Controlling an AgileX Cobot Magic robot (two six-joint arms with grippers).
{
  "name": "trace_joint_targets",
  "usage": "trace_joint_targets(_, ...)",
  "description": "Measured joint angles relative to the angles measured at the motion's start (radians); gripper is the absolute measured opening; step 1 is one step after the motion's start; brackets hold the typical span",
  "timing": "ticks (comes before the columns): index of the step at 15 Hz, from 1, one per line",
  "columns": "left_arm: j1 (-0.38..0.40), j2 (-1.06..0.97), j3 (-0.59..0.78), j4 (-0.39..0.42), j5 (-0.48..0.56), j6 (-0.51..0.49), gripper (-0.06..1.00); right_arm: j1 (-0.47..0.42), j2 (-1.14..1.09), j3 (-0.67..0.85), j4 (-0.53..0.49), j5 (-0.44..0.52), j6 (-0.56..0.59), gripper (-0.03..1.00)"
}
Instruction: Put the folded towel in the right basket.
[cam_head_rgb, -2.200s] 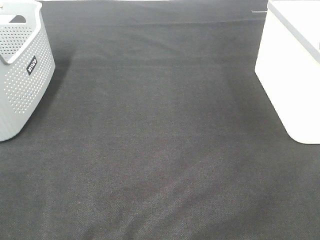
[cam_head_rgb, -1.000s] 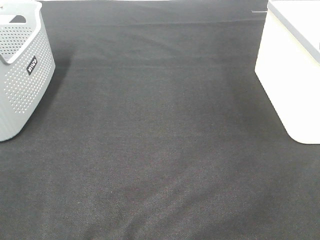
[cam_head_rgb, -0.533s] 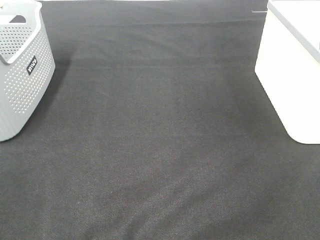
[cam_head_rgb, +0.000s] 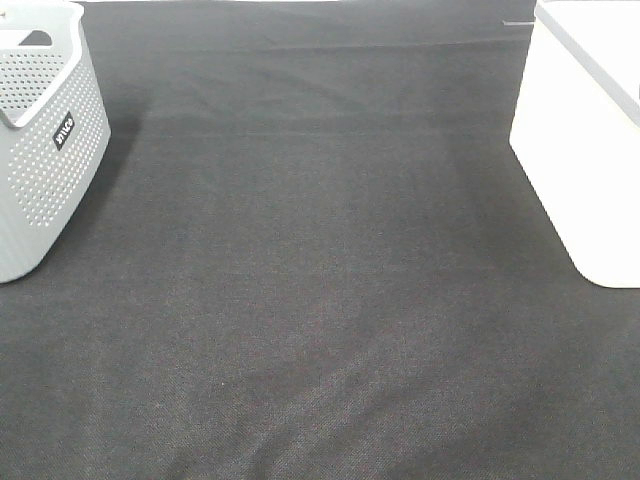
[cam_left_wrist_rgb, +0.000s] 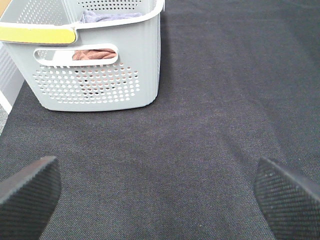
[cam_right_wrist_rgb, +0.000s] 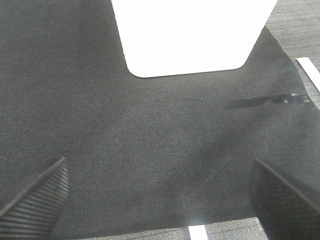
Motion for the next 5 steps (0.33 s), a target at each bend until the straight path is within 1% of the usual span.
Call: trace_joint_targets(5, 0.0, 0.0, 0.0, -0.001, 0.0, 0.0, 0.98, 0.0, 0.0, 0.0, 0.001, 0.0, 0.0, 0.94)
